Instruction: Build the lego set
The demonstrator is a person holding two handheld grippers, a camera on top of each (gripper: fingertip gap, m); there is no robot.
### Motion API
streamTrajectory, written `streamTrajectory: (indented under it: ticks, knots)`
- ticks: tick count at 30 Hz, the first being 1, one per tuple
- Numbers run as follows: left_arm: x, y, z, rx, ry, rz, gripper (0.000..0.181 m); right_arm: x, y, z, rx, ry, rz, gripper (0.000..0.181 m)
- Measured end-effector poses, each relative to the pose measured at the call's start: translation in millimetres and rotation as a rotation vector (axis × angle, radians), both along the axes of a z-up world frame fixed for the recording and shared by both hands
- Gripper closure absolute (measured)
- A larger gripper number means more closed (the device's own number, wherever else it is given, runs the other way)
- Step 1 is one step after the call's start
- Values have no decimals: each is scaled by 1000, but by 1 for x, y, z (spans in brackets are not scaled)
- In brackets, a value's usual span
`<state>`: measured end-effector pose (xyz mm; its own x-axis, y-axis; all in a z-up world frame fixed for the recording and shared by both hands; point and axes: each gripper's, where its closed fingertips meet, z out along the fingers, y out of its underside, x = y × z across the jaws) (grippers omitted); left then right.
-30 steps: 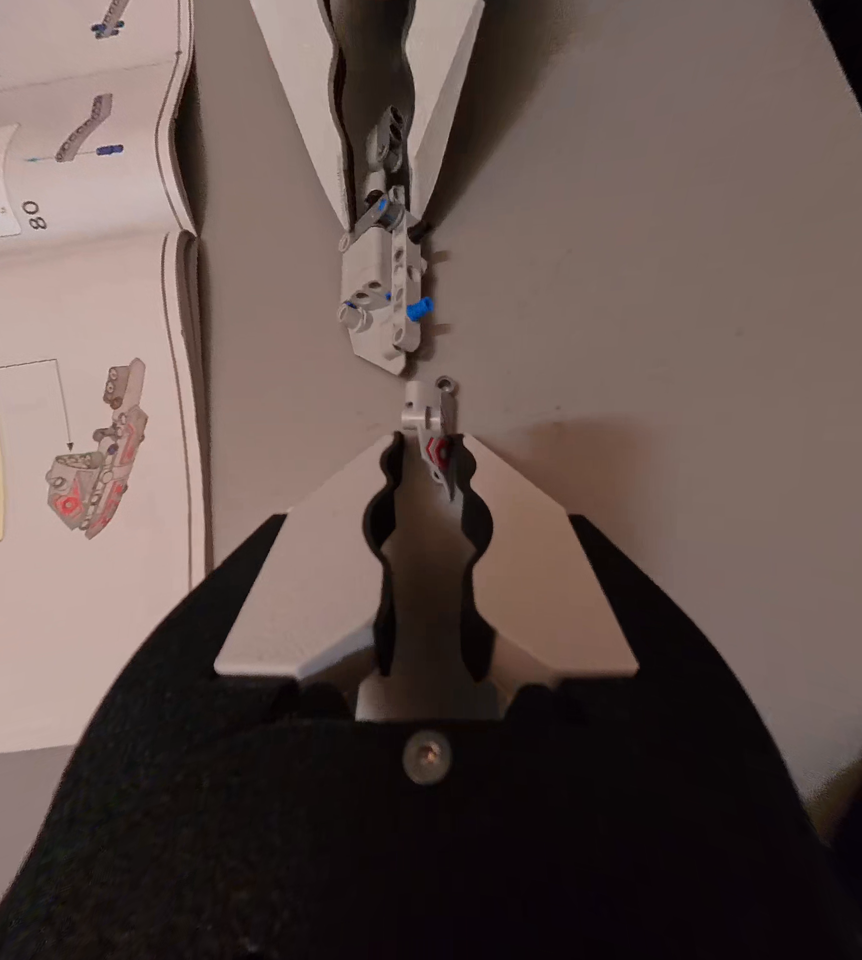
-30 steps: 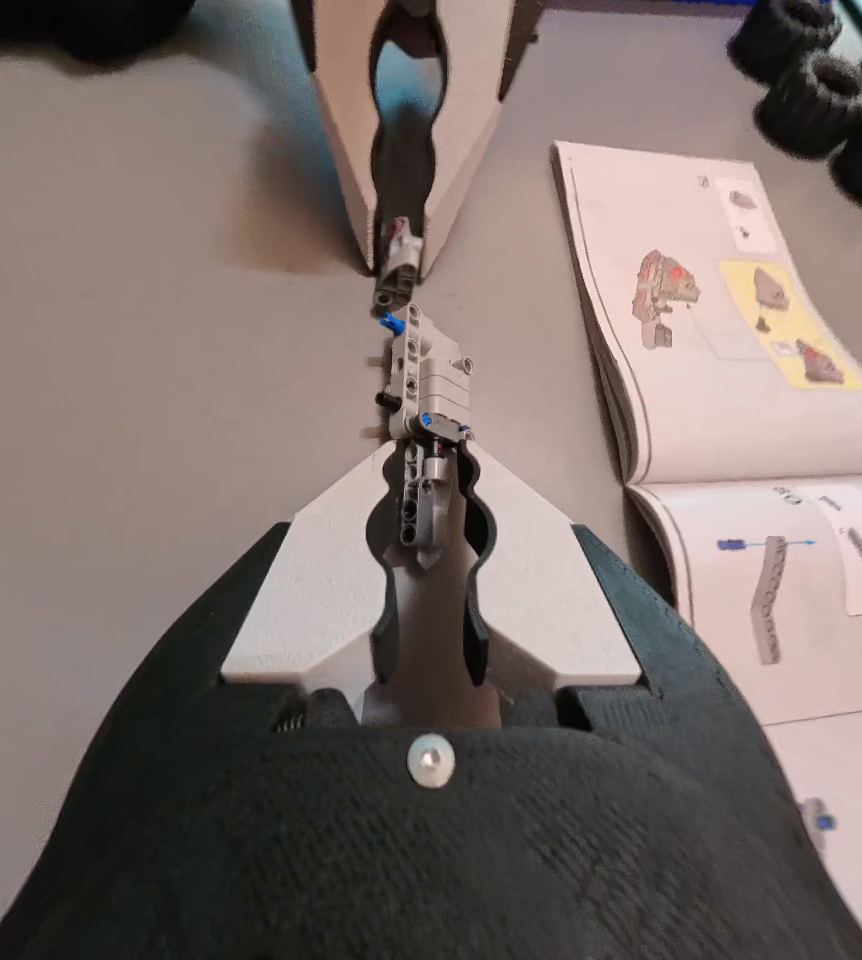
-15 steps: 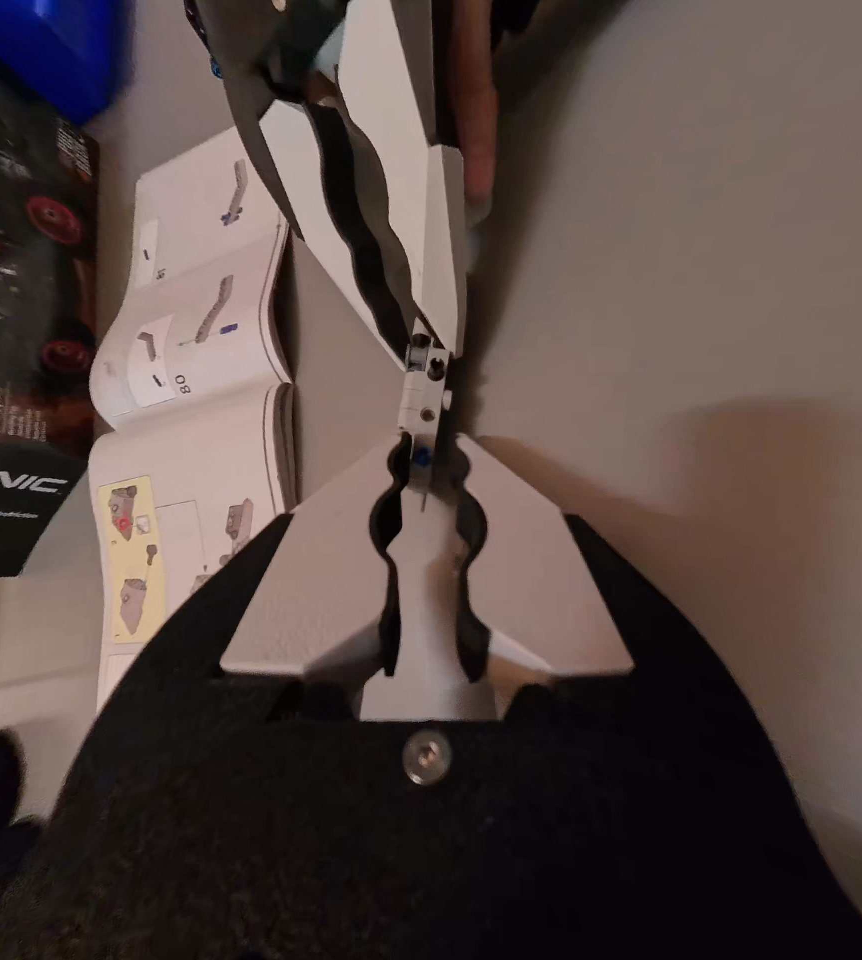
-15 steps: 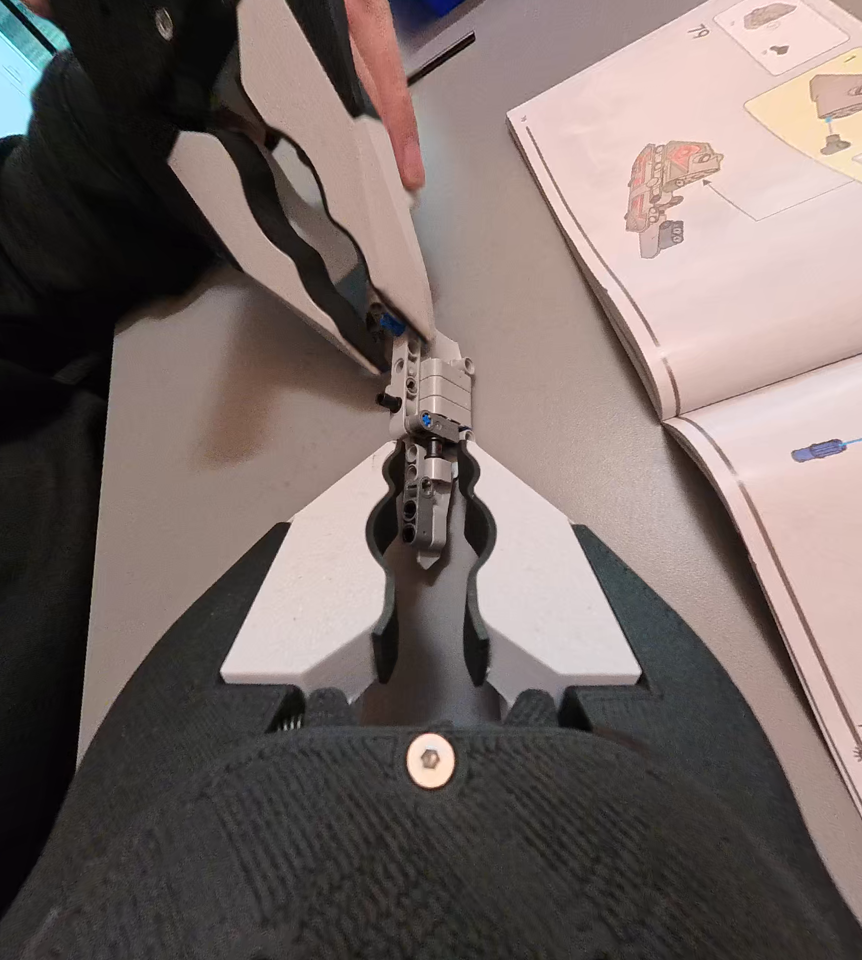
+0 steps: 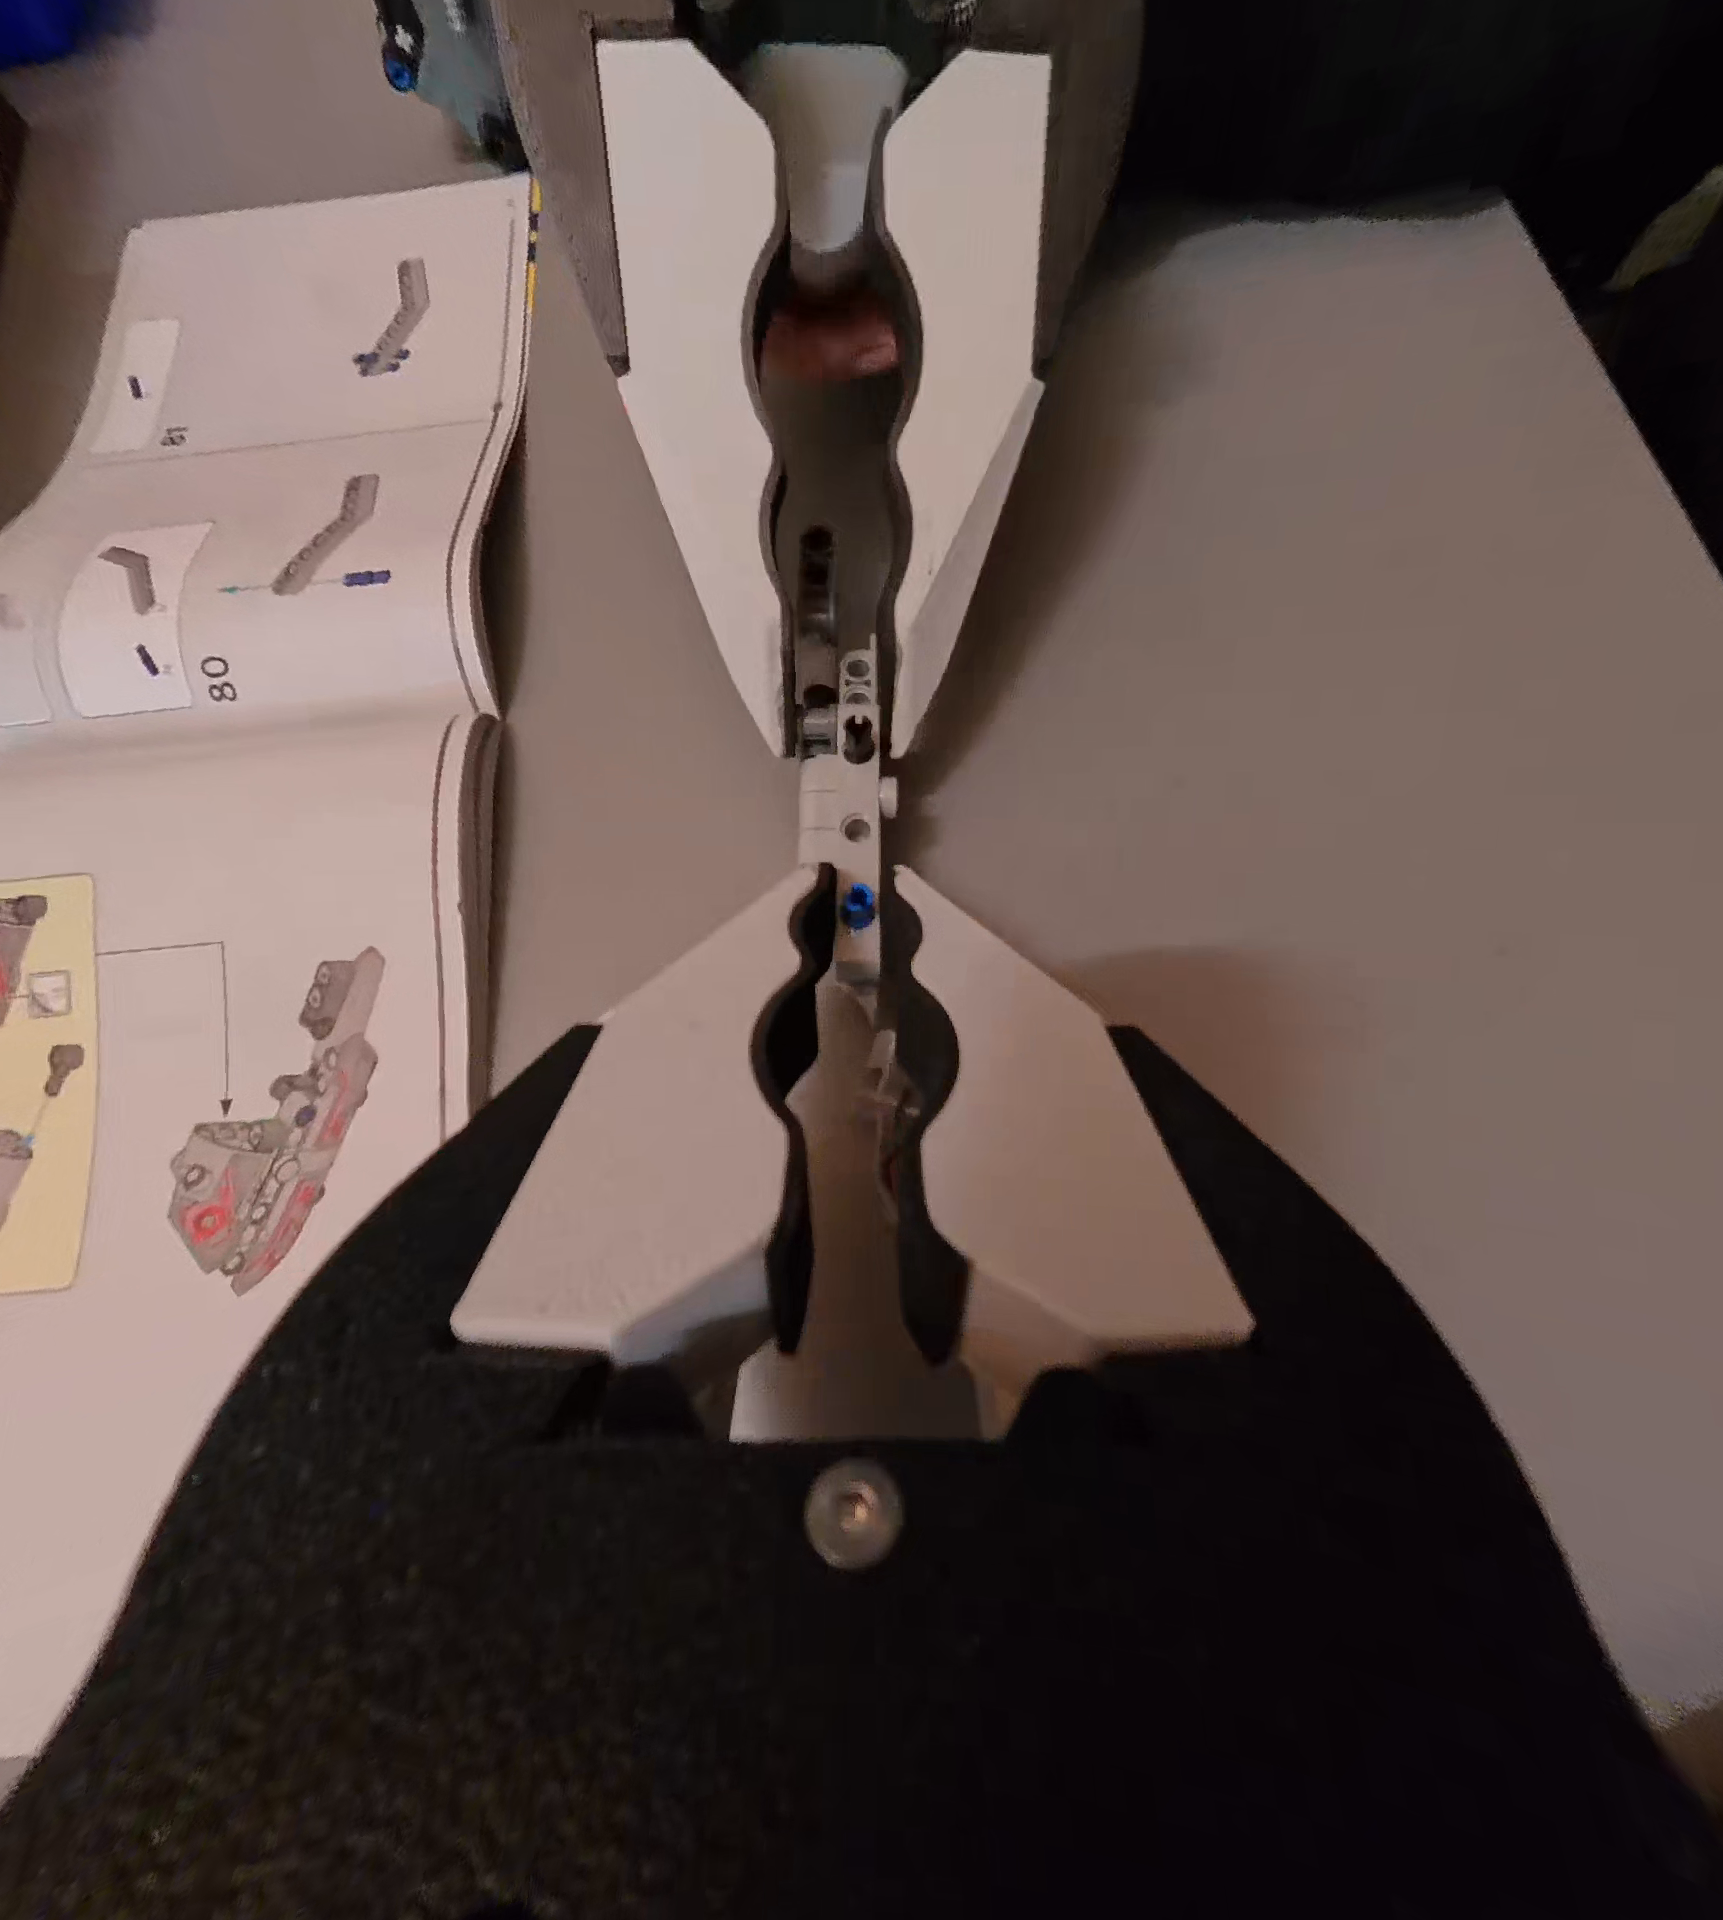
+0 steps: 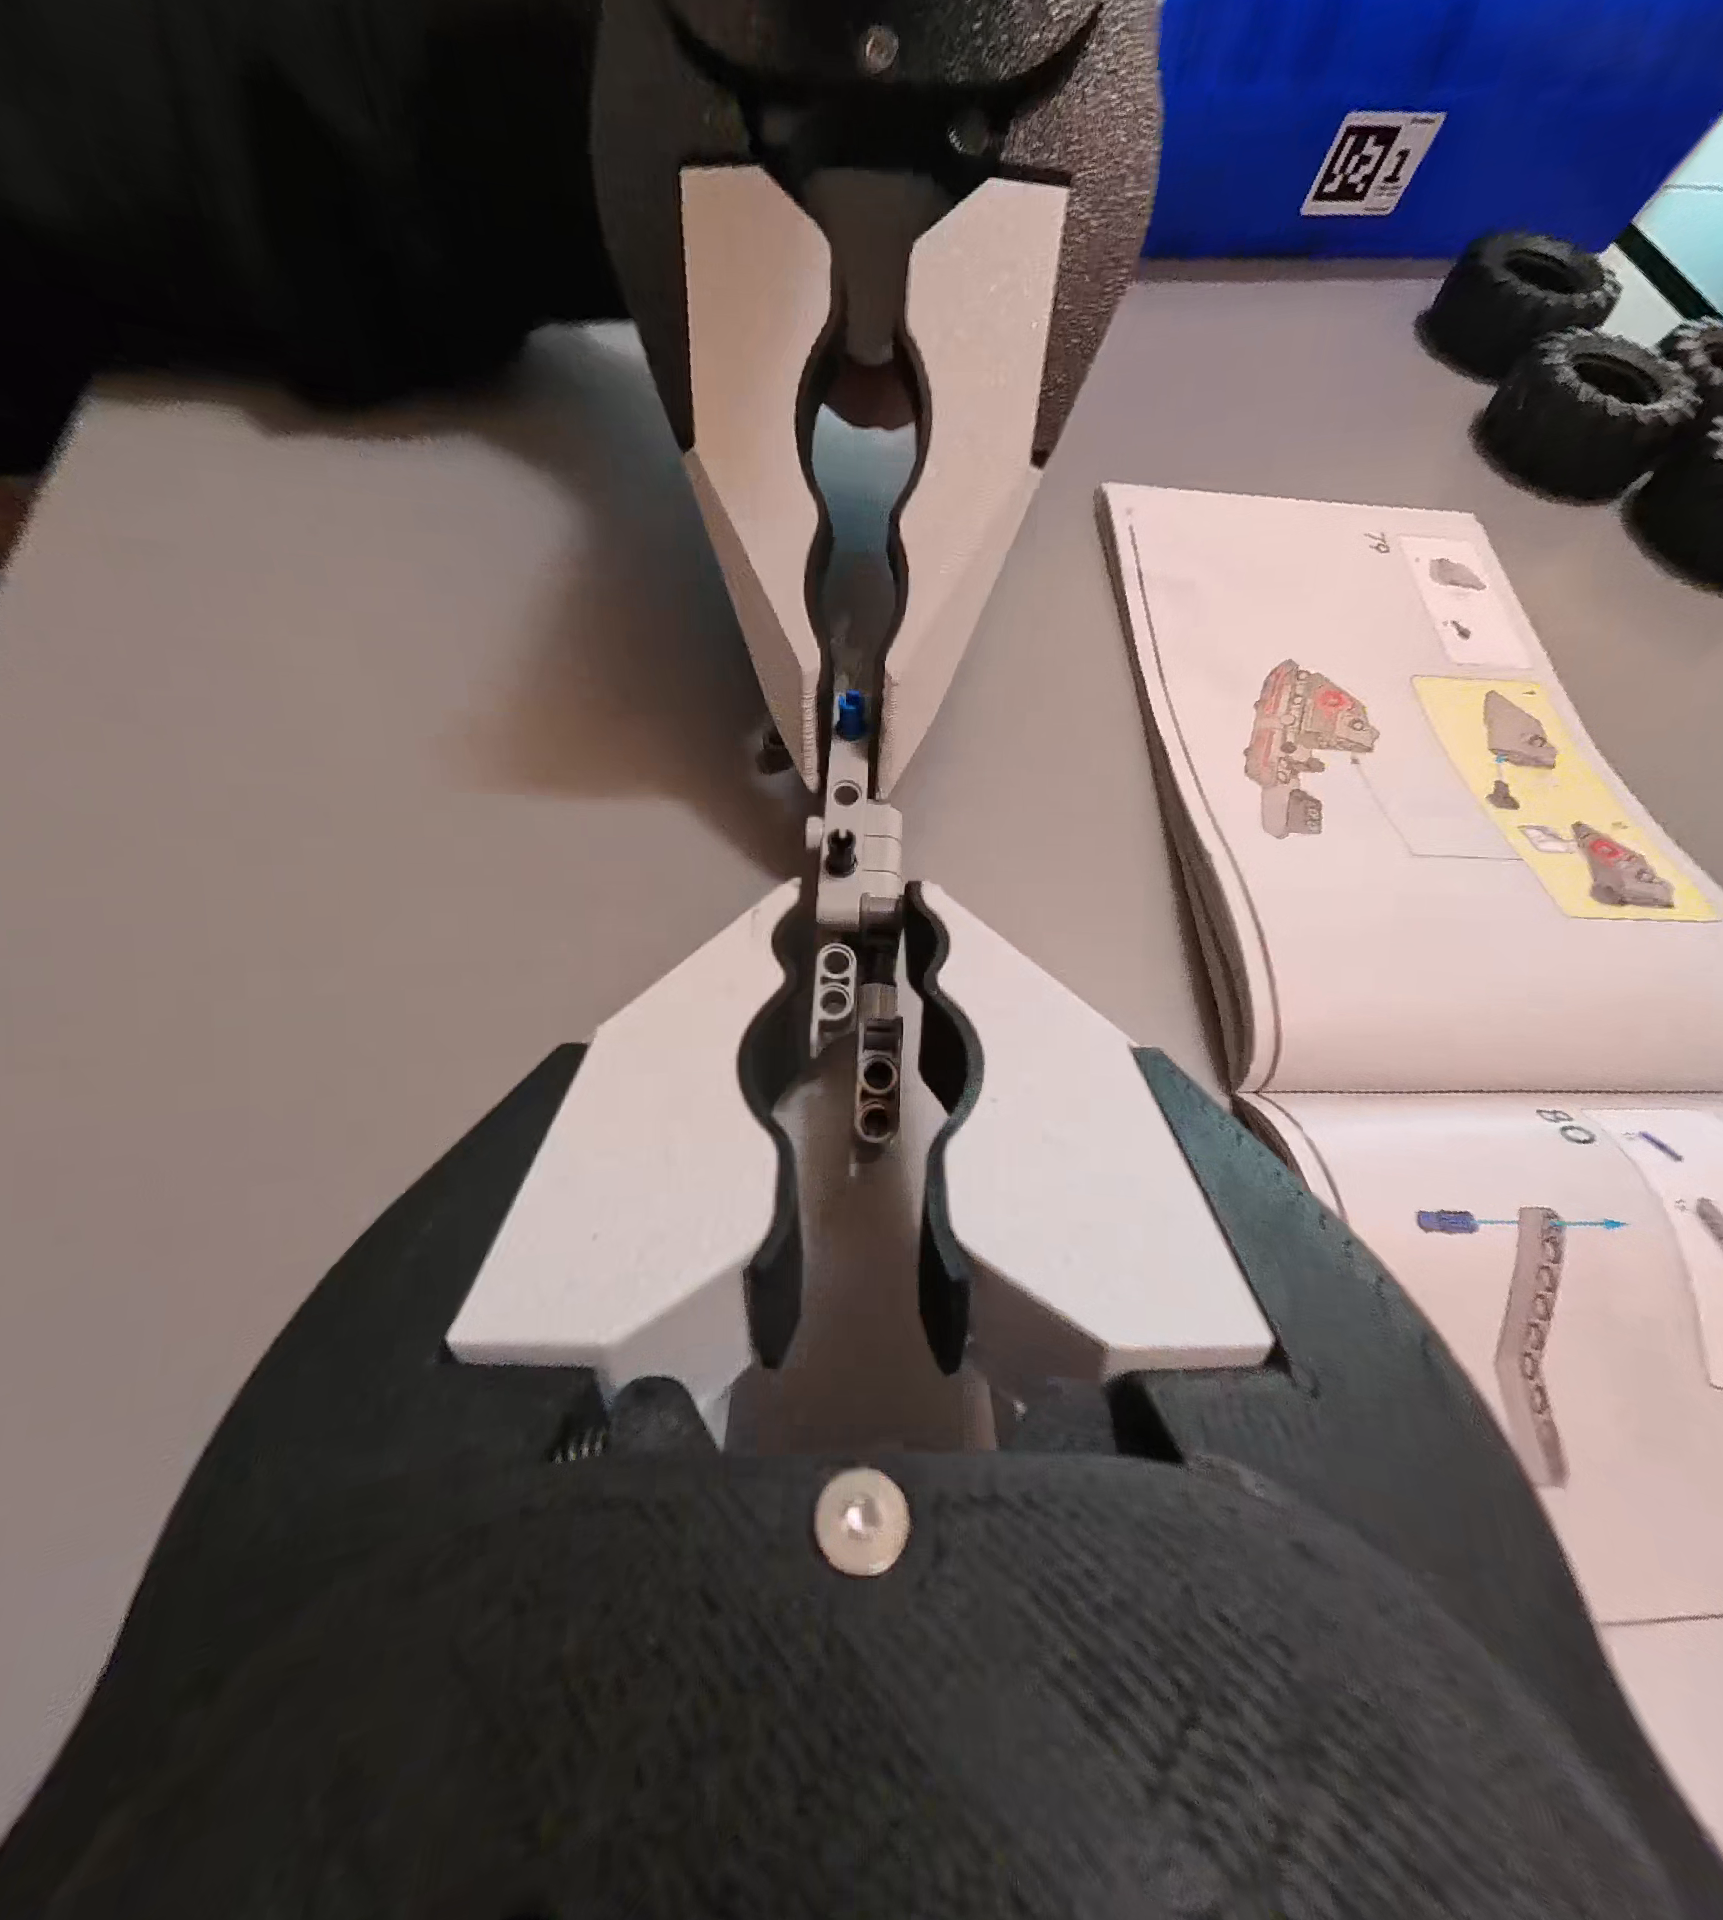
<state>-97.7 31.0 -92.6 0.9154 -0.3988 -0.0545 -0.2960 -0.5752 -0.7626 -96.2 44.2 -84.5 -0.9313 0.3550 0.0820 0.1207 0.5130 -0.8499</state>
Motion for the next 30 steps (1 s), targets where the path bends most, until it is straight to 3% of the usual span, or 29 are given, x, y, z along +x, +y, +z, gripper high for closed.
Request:
streamTrajectory:
  ticks: [3,8,13,17,19,24,30]
  knots:
    - [0,-2,1,4,-12,-4,177,0,-1,-2,27,27,-1,167]
    - [-17,-28,15,25,70,38,161,-2,-2,-2,4,-31,-34,167]
    - [-10,-41,2,-54,46,-9,153,-7,0,-3,-7,-59,-69,167]
    - [-6,-39,-16,-139,49,-36,154,-7,0,-2,-10,-66,-65,167]
    - [-3,-38,-18,-144,56,-60,165,-7,0,-2,-12,-70,-65,167]
    - [-7,-32,-17,-68,207,-68,169,-7,0,-2,-12,-70,-67,167]
    - [-11,-31,-16,-39,565,-97,173,-7,0,-2,-15,-78,-71,167]
